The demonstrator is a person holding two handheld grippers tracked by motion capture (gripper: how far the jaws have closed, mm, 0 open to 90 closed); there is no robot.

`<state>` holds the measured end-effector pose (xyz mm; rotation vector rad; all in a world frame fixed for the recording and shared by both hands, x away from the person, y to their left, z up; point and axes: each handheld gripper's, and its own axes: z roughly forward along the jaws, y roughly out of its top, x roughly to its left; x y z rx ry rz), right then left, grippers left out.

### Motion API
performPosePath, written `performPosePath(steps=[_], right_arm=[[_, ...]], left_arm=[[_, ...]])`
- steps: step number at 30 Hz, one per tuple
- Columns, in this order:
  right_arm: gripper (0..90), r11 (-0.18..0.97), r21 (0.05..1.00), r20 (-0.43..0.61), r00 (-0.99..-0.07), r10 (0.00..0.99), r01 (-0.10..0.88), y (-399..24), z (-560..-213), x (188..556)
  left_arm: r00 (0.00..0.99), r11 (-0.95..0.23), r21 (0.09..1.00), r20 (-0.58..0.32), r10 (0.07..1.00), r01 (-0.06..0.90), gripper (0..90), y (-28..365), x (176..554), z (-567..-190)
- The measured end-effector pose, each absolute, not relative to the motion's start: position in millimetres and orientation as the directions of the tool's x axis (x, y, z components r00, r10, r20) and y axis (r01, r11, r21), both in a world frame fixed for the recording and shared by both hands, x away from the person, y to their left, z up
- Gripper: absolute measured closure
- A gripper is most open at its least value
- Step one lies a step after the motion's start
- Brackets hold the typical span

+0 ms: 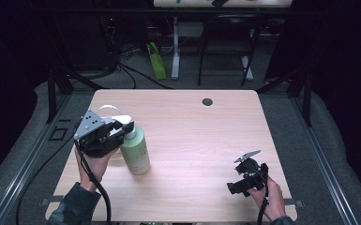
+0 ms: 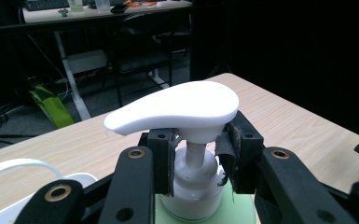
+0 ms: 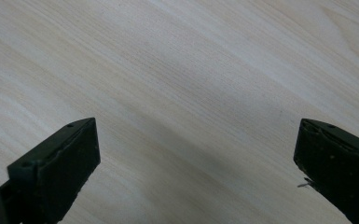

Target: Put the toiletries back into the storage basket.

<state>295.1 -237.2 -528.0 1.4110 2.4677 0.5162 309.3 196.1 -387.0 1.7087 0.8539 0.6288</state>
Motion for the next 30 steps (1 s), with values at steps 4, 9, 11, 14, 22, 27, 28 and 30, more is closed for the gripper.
performPosePath(steps=[4,9,11,14,22,27,28,30], right_arm=[[0.0,0.47,0.418,-0.048,-0.498,0.866,0.777,-237.6,-528.3,295.6],[0.0,0.469,0.417,-0.045,-0.497,0.866,0.779,-237.3,-528.6,295.7],[0.0,0.472,0.416,-0.051,-0.498,0.865,0.777,-237.4,-528.7,295.6],[0.0,0.472,0.417,-0.052,-0.498,0.866,0.777,-237.3,-528.5,295.3],[0.1,0.472,0.416,-0.053,-0.498,0.866,0.777,-237.1,-528.7,295.4],[0.1,0.473,0.416,-0.052,-0.499,0.865,0.777,-237.0,-528.8,295.6],[0.1,0.473,0.417,-0.052,-0.499,0.865,0.776,-237.0,-528.9,295.6],[0.1,0.474,0.416,-0.052,-0.5,0.865,0.776,-237.0,-528.8,295.5]], left_arm=[[0.603,-0.171,0.958,-0.002,0.798,0.23,67.7,197.4,310.2,-383.5],[0.604,-0.176,0.957,0.001,0.797,0.229,67.7,199.2,311.2,-380.0],[0.606,-0.178,0.957,0.002,0.796,0.23,67.7,199.5,311.7,-378.7],[0.606,-0.179,0.957,0.005,0.795,0.228,67.7,199.9,311.7,-375.6],[0.61,-0.171,0.96,0.0,0.792,0.222,67.7,201.7,313.2,-367.1],[0.609,-0.176,0.96,0.008,0.793,0.216,67.7,201.2,314.2,-362.7],[0.61,-0.177,0.961,0.01,0.792,0.214,67.7,201.1,314.8,-362.0],[0.612,-0.179,0.96,0.01,0.791,0.216,67.7,201.3,315.5,-360.0]])
